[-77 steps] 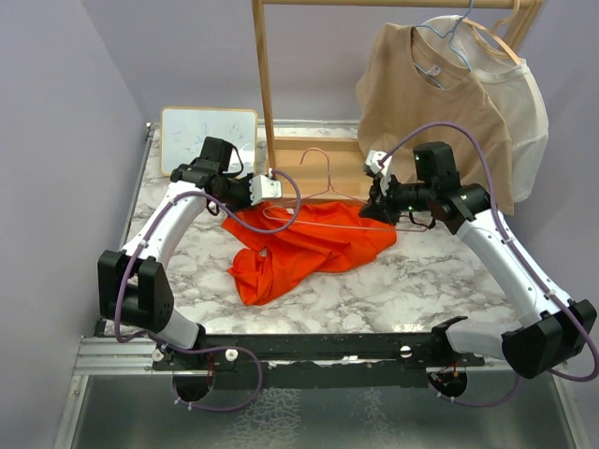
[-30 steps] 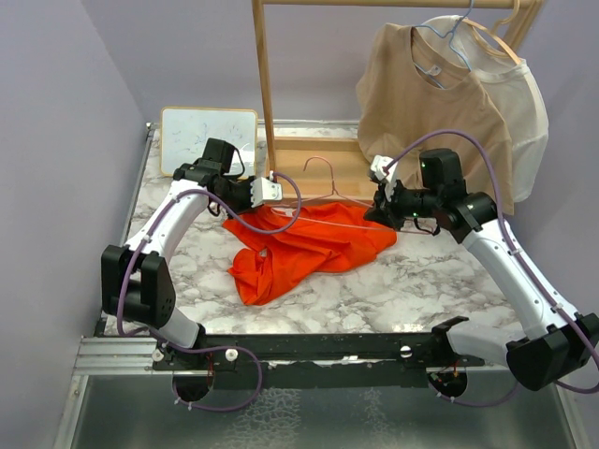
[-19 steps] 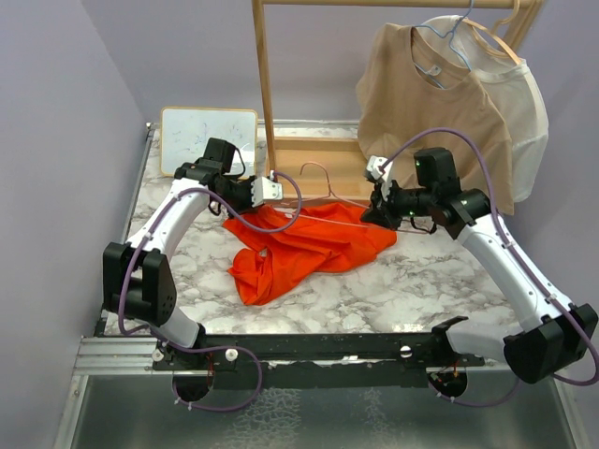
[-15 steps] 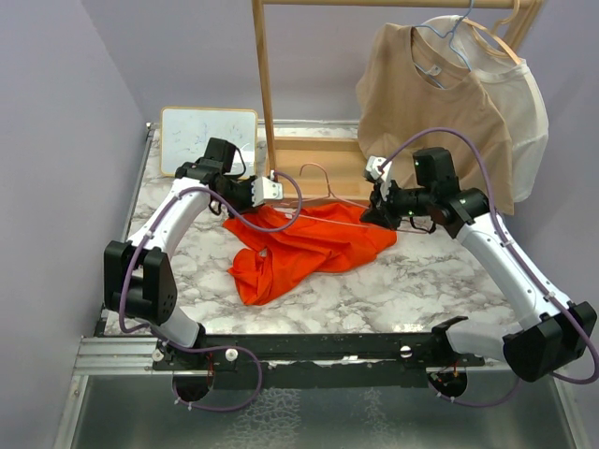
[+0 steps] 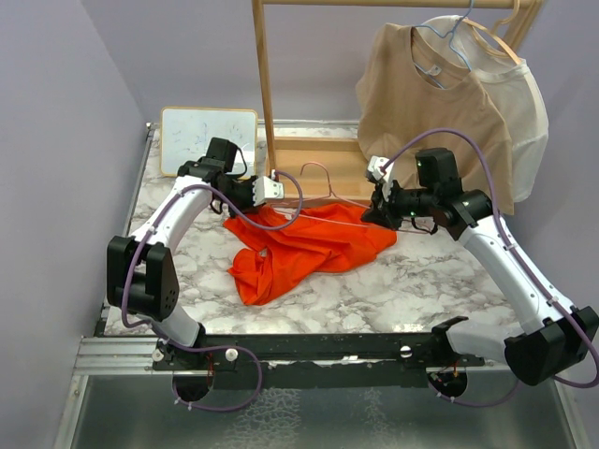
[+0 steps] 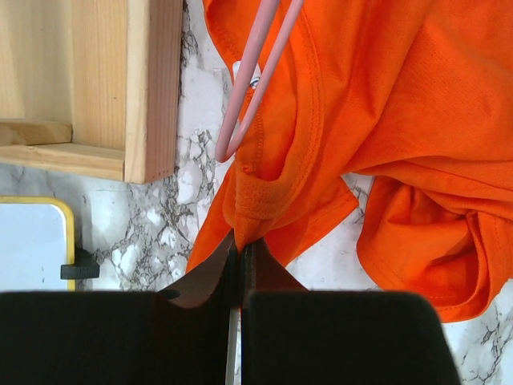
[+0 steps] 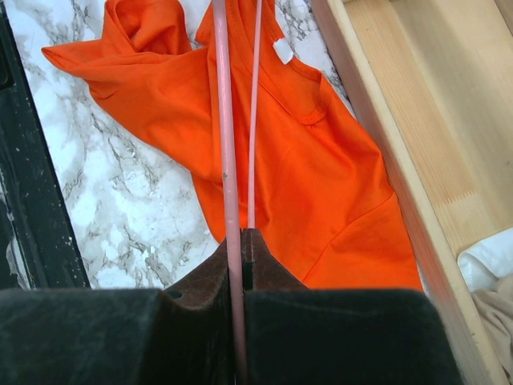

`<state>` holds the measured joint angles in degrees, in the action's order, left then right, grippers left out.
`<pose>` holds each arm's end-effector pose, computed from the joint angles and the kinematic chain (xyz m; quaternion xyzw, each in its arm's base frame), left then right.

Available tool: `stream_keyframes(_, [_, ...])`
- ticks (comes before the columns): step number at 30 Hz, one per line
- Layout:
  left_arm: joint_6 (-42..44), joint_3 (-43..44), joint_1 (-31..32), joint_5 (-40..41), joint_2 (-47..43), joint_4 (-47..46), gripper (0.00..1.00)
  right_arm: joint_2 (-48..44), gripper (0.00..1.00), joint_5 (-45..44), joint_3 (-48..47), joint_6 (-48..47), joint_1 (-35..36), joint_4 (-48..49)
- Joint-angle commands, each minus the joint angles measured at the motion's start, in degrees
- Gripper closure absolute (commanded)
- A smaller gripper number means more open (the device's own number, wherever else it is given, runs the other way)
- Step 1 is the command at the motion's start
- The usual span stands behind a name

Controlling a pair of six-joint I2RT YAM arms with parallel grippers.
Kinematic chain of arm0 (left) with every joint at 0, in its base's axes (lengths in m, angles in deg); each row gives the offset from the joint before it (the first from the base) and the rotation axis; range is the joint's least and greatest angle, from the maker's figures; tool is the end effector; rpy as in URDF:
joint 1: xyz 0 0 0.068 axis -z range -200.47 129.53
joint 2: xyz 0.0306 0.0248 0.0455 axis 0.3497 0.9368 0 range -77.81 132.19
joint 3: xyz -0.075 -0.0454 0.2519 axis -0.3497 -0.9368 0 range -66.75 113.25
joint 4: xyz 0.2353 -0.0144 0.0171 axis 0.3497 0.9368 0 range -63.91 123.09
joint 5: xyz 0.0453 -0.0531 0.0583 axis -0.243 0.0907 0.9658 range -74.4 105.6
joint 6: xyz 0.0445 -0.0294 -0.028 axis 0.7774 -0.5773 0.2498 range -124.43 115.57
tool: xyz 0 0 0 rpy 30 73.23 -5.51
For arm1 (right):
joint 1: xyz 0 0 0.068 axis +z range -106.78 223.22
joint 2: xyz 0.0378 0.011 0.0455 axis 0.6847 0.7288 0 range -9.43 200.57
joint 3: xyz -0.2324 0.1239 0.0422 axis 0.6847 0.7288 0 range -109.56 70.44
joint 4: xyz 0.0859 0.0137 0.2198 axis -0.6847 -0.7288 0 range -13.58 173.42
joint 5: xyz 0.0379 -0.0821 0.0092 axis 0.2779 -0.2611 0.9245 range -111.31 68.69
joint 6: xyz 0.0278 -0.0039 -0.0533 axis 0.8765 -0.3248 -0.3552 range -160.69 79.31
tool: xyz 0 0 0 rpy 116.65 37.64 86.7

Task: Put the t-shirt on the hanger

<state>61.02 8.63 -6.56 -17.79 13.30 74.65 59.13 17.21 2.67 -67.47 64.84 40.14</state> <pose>0.2847 -0.0957 0.2696 0.6455 0.6778 -0.1596 0.3137 0.1969 0.1079 0.3345 -0.4737 0.7400 0.2869 0.3816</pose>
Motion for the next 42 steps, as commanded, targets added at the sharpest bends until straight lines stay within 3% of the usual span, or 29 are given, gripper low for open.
stream_keyframes(1, [-0.21, 1.93, -0.39, -2.29, 1.12, 0.65, 1.0, -1.23, 0.99, 1.75, -0.48, -0.08, -0.38, 0.13])
stream_keyframes(42, [-0.43, 1.25, -1.2, -3.86, 0.93, 1.39, 1.0, -0.05, 0.99, 2.56, 1.15, 0.05, -0.45, 0.8])
